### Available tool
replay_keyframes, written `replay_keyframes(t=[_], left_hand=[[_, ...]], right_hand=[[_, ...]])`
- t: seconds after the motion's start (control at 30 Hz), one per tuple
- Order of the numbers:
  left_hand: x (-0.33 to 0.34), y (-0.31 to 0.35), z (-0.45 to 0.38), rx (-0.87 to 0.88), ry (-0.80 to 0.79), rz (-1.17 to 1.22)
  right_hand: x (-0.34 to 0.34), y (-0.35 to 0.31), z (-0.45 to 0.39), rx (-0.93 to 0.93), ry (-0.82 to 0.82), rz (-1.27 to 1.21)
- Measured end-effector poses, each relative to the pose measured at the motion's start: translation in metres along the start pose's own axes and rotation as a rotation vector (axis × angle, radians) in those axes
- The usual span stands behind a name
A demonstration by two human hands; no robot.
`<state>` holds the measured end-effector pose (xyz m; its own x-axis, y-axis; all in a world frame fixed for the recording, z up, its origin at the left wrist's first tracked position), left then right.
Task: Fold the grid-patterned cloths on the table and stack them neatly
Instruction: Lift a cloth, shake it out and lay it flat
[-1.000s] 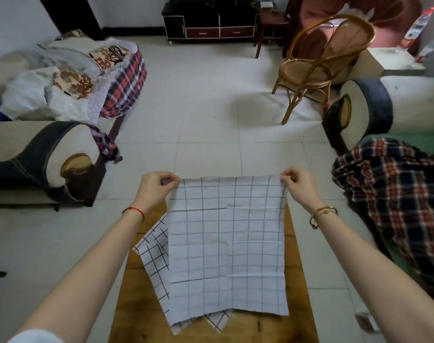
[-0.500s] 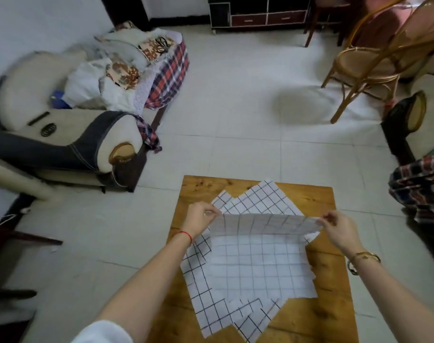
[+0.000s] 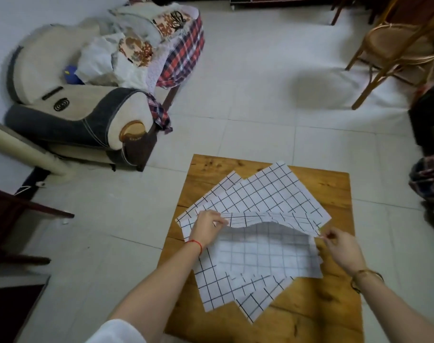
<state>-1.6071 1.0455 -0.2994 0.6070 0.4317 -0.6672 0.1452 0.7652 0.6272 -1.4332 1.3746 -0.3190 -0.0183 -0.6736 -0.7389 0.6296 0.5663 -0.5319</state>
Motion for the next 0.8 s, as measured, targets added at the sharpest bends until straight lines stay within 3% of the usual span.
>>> replay_keyframes(t=[0.5, 0.8], left_hand=[[0.089, -0.048, 0.029, -0.052, -0.028, -0.088], [0.119, -0.069, 0.032, -0.169, -0.079, -0.092]], right_hand=[[0.048, 0.053, 0.025, 0.032, -0.118, 0.113], [0.073, 0.070, 0.030, 0.069, -0.217, 0.151]])
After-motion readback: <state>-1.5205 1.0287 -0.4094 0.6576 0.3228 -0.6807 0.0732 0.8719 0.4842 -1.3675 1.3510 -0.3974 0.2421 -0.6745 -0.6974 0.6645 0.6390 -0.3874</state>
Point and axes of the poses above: each hand's wrist, its own z-axis away from the middle knuckle, its own x-axis out of the palm, y = z × x, the point moved 2 cm from there along -z, towards the middle knuckle, and after that the axes turned 6 degrees about -y, right-handed, at the moved point
